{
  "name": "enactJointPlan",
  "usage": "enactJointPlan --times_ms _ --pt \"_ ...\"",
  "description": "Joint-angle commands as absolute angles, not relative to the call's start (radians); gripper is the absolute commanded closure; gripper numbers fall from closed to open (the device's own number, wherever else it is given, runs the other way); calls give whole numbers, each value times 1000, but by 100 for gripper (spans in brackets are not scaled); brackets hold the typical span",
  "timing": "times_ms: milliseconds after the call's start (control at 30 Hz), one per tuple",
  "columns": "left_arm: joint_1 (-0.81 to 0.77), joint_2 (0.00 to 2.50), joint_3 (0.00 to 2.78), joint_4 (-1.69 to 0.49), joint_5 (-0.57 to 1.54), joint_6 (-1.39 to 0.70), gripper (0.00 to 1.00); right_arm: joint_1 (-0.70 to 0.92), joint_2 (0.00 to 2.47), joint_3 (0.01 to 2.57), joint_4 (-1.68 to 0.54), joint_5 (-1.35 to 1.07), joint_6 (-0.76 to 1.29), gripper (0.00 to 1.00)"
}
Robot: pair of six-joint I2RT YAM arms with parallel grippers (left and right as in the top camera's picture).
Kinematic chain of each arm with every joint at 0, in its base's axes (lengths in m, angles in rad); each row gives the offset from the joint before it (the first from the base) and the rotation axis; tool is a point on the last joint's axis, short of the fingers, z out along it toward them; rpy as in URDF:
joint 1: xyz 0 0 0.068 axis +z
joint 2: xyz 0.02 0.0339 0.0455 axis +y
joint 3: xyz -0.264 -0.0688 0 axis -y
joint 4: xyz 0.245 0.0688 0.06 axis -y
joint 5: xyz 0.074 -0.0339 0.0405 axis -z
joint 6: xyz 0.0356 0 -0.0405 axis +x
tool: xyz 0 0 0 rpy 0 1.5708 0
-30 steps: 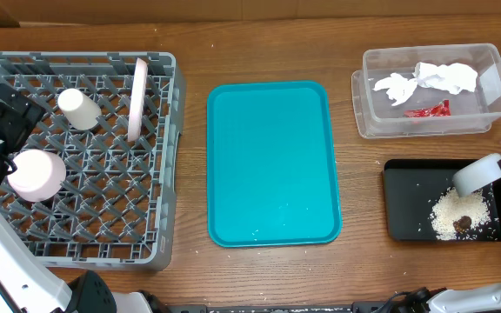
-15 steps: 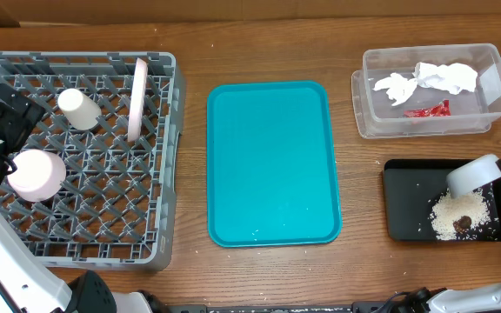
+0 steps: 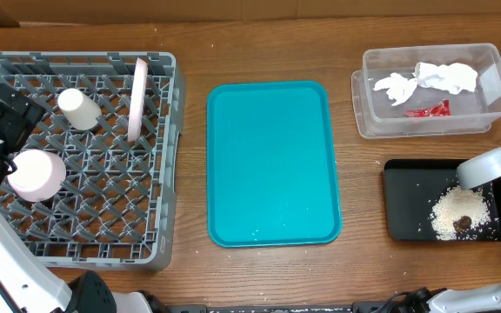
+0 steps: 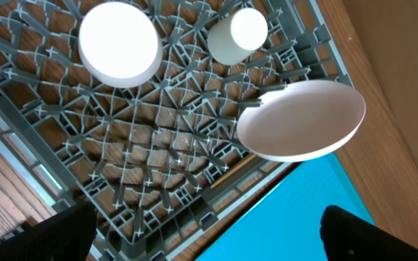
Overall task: Sort waste into correct bins and load items into the dishwasher
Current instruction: 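Hold the bowl tilted and shake remaining rice onto the black tray, then carry the empty bowl left and set it on the teal tray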
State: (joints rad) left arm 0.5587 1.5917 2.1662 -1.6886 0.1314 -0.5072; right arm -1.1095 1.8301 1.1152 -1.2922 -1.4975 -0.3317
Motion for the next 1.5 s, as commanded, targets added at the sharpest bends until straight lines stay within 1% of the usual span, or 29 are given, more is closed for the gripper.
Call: enactJointPlan --times_ms 0,33,100,167,200,267,300,367,433,500,600,700,767,800,867,1000,1100,1267,1367,1400,1467 --pt "562 1597 2167 -1689 138 -524 0 -1120 1831 1118 -1313 -1408 -197 96" --pt "562 1597 2167 -1689 138 -524 0 -1120 1831 1118 -1349 -1415 -218 96" --pt "562 1597 2167 -1689 138 -524 0 -1119 1831 1118 -1416 -1472 -383 96" --pt "562 1597 2167 -1689 138 -524 0 -1119 1831 1118 -1419 -1483 -490 96" --pt "562 1597 2167 -1689 138 -524 0 -1119 1831 1118 -1399 -1474 -497 96" --pt "562 1597 2167 -1689 138 -524 0 -1120 1831 1118 -1406 -1432 -403 96" --pt "562 1597 2167 -1689 138 -524 0 -1121 1831 1118 -1434 -1426 -394 96" --pt "562 1597 2167 -1689 138 -524 0 -1121 1831 1118 -1474 -1449 -487 96" --pt "562 1597 2167 -1689 138 -524 0 -1121 1831 1118 -1465 -1460 -558 96" --pt "562 1597 2167 -1689 138 -524 0 -1121 1831 1119 -1452 -1450 -502 96" --pt "562 1597 2167 -1689 138 -524 0 -1119 1831 1121 -1507 -1442 -650 96" --pt "562 1597 2167 -1689 138 -524 0 -1119 1831 1121 -1550 -1436 -629 96" --pt "562 1597 2167 -1689 138 -524 0 -1119 1829 1121 -1652 -1446 -685 96" --pt "562 1597 2167 -1689 138 -524 0 -1119 1826 1121 -1696 -1468 -758 96" --pt "562 1597 2167 -1689 138 -524 0 -1112 1805 1121 -1696 -1467 -767 96" --pt "562 1597 2167 -1689 138 -524 0 -1086 1750 1124 -1696 -1451 -764 96" --pt "562 1597 2167 -1689 138 -524 0 -1037 1693 1145 -1696 -1424 -763 96" --pt "562 1597 2167 -1689 138 -524 0 -879 1608 1254 -1696 -1365 -662 96" --pt "562 1597 2167 -1689 138 -524 0 -779 1586 1342 -1684 -1301 -567 96" --pt "562 1597 2167 -1689 138 -524 0 -738 1581 1376 -1661 -1261 -507 96" --pt "562 1597 2167 -1689 138 -524 0 -655 1568 1431 -1569 -1142 -316 96"
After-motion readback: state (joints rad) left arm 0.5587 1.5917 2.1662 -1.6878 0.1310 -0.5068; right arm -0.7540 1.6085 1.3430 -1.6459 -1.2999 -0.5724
